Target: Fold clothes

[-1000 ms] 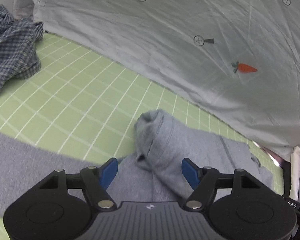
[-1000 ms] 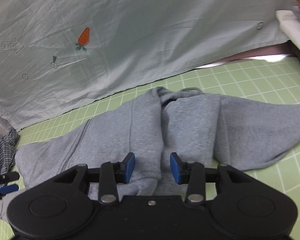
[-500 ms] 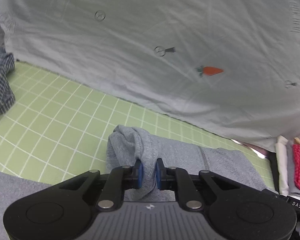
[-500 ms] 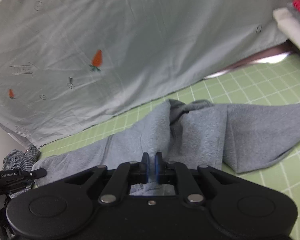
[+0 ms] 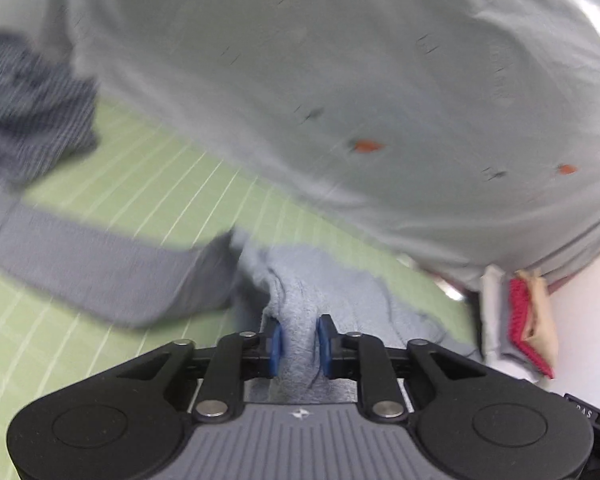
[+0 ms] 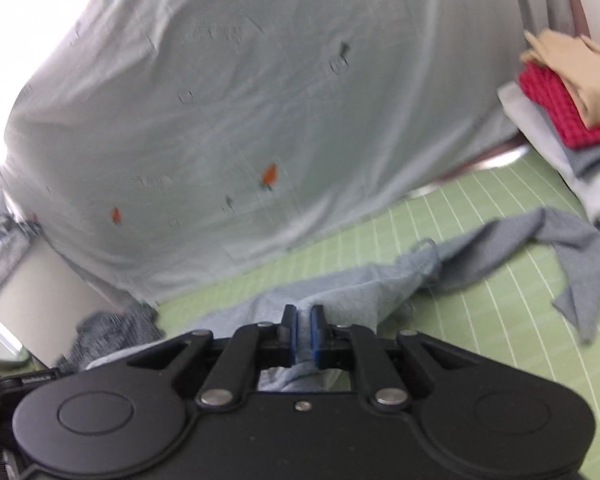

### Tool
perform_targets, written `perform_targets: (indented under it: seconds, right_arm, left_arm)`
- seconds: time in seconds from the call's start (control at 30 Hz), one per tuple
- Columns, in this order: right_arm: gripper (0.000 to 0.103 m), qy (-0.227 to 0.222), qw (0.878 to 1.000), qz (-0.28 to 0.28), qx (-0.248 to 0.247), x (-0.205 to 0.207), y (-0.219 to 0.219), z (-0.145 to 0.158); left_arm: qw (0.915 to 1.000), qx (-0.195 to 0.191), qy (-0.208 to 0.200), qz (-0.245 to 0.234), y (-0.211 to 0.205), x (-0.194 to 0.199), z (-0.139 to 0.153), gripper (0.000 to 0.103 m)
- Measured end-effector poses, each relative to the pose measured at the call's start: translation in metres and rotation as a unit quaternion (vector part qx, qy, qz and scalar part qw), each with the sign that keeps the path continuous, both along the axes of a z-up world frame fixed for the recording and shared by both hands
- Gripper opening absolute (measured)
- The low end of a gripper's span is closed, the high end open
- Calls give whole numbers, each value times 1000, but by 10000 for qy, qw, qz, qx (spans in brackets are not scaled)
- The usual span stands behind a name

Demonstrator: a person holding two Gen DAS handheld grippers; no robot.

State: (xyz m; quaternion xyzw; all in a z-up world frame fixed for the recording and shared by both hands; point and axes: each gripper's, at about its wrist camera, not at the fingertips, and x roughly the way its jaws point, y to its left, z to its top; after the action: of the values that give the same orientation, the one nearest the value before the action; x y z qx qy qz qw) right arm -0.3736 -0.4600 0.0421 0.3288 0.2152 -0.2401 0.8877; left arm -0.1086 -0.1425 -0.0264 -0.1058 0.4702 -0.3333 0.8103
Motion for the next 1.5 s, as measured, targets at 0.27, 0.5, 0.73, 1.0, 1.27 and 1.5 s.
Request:
perform_targets:
  seconds: [0.27, 0.5, 0.73, 1.0, 1.27, 1.5]
  right_arm:
    - [46, 1567, 9872, -230, 207, -9, 17, -89]
    - [60, 1915, 9807, 82, 394, -3, 32, -126]
    - [17, 1855, 9818, 316, 244, 3, 42, -135]
    - [14, 2094, 9749, 644, 383, -27, 86, -129]
    - [39, 1692, 9831, 86, 700, -33, 55, -119]
    - [59, 1755, 9826, -580, 169, -27, -7, -107]
  left_arm:
    - [9939, 963, 525, 129, 14, -31, -77, 69]
    - [9924, 1088, 558, 140, 12, -36, -101, 72]
    - [9931, 980, 643, -53, 6, -38, -100, 16]
    - [9846, 1322, 1117, -237, 51, -66, -97, 20]
    - [9842, 1603, 754, 4, 26, -50, -74, 78]
    - [9874, 1563, 211, 111, -12, -25, -51, 93]
